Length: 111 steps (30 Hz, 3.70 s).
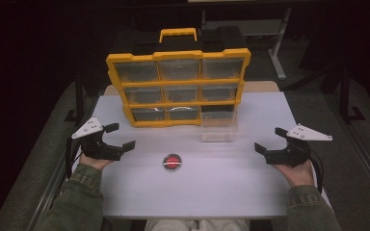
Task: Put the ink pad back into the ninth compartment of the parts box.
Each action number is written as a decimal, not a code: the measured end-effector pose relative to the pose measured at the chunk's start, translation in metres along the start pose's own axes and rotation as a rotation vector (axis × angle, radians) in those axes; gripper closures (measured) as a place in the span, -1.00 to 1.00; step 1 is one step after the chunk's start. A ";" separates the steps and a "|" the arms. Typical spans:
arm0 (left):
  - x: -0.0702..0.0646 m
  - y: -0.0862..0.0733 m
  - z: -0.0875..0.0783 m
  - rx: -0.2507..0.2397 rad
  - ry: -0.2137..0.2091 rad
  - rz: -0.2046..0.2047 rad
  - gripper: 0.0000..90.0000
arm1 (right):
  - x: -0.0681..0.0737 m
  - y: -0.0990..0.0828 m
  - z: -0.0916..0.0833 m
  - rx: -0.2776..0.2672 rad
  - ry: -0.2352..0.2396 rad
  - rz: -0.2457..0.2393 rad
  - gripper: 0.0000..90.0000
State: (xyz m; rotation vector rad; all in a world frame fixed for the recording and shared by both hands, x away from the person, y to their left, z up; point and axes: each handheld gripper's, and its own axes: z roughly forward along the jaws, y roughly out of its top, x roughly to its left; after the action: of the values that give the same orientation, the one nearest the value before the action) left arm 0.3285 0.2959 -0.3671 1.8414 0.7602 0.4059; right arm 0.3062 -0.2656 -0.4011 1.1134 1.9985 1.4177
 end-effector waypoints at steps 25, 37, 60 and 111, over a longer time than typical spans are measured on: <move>-0.019 0.023 0.033 0.113 -0.068 0.118 -1.00 | 0.001 -0.001 0.002 0.025 0.012 0.001 -1.00; -0.025 0.025 0.050 0.152 -0.102 0.146 -1.00 | 0.001 -0.002 0.003 0.031 0.014 -0.002 -1.00; -0.033 0.021 0.073 0.215 -0.172 0.165 -1.00 | 0.002 -0.003 0.004 0.047 0.015 -0.007 -1.00; -0.057 -0.004 0.121 0.465 -0.267 0.259 -0.91 | 0.003 -0.004 0.004 0.066 0.015 -0.025 -1.00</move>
State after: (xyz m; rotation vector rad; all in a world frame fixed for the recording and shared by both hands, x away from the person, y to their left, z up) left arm 0.3577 0.1738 -0.4134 2.3859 0.4545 0.1438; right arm 0.3064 -0.2612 -0.4058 1.1040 2.0762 1.3606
